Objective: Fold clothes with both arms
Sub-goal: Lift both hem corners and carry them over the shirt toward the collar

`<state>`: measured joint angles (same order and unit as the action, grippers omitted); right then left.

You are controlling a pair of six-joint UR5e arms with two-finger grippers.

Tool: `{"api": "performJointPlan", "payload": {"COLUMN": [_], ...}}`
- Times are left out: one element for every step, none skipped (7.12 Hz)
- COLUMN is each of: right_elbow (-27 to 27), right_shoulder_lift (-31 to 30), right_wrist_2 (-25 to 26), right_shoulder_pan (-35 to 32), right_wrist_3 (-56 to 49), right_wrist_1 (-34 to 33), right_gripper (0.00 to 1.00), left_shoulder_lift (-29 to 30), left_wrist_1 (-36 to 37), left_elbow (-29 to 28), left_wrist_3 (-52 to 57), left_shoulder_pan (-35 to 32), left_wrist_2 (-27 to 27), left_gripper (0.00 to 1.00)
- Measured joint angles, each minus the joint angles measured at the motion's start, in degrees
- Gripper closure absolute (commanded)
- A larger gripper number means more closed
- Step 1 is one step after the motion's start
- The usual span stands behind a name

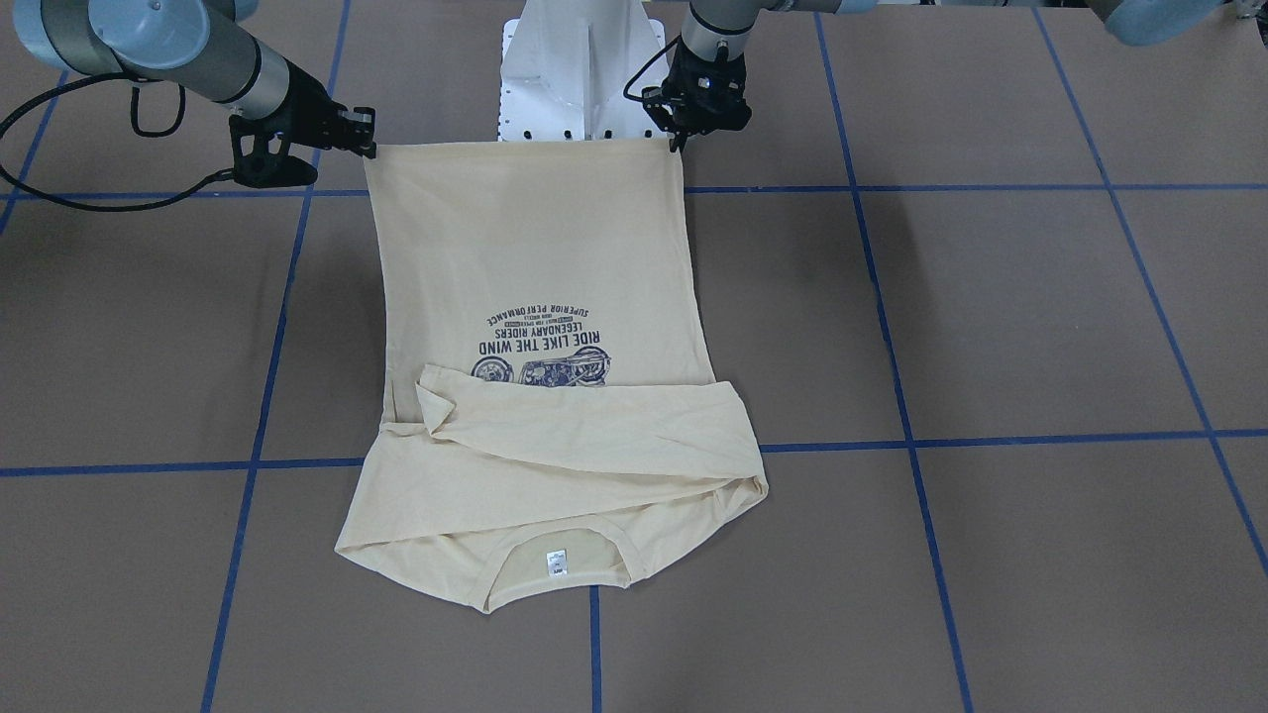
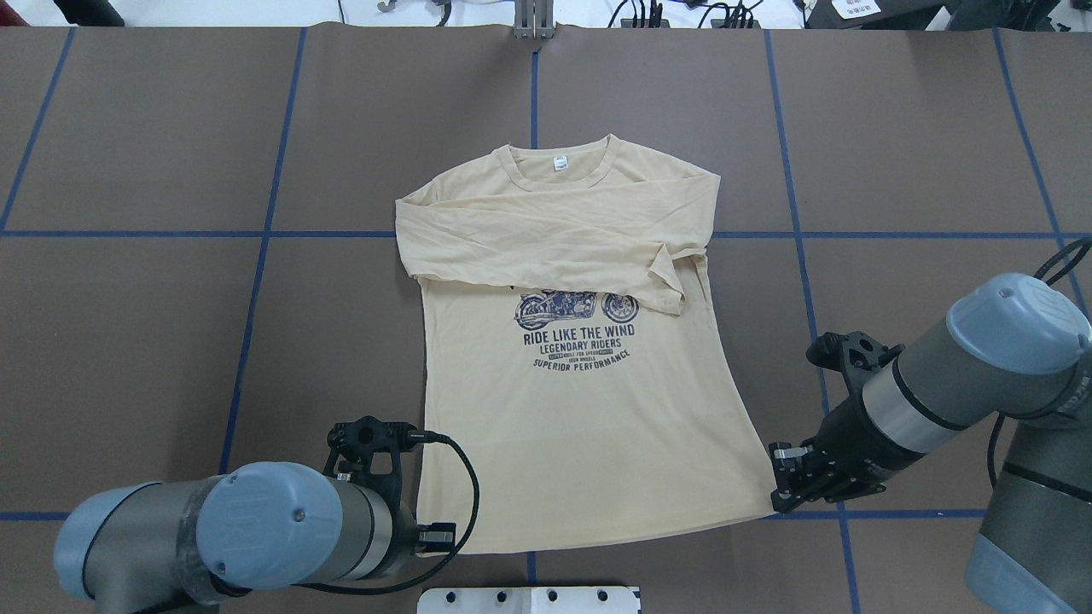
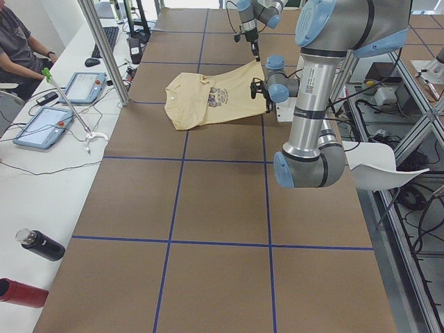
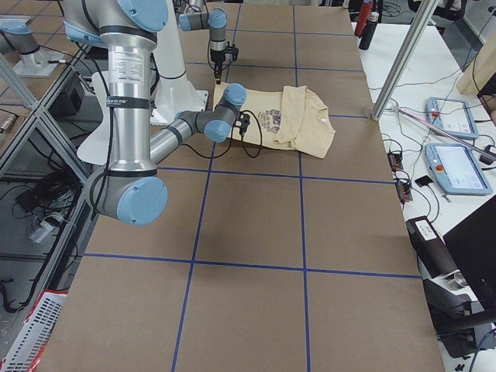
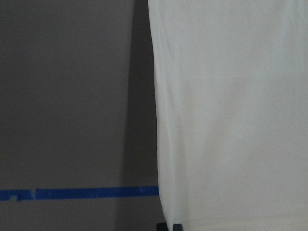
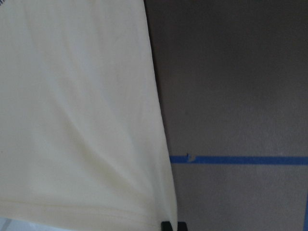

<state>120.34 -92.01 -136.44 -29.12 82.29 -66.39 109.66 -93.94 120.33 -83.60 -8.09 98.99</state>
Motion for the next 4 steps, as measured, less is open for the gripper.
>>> {"api": "performJointPlan", "payload": {"right_elbow": [0.7,0.6,0.0,-1.4], "right_shoulder_lift": [-0.3,0.1,1.5,3.8], "right_wrist_2": [-0.7,-1.0,-1.2,-1.3], "right_shoulder_pan": [1.1,1.1,-0.8,-4.5], "right_wrist_3": [1.4,1.8,1.6,1.2], "right_wrist_1": [0.1,0.2,0.3,0.8], "right_gripper": [1.0,1.0,1.0,1.0], "left_shoulder_lift": [-0.5,-0.5,-0.3,0.1], "left_wrist_1": [0.4,1.3,2.2,2.4], "left_elbow": [1.8,3.8,5.2,5.7], "left_wrist_3": [1.1,2.4,4.2,6.4], "left_shoulder_pan": [0.4,-0.5,-3.1,-6.8], "left_wrist_2": [0.6,2.0,3.8,5.4], "left_gripper": [1.0,1.0,1.0,1.0]}}
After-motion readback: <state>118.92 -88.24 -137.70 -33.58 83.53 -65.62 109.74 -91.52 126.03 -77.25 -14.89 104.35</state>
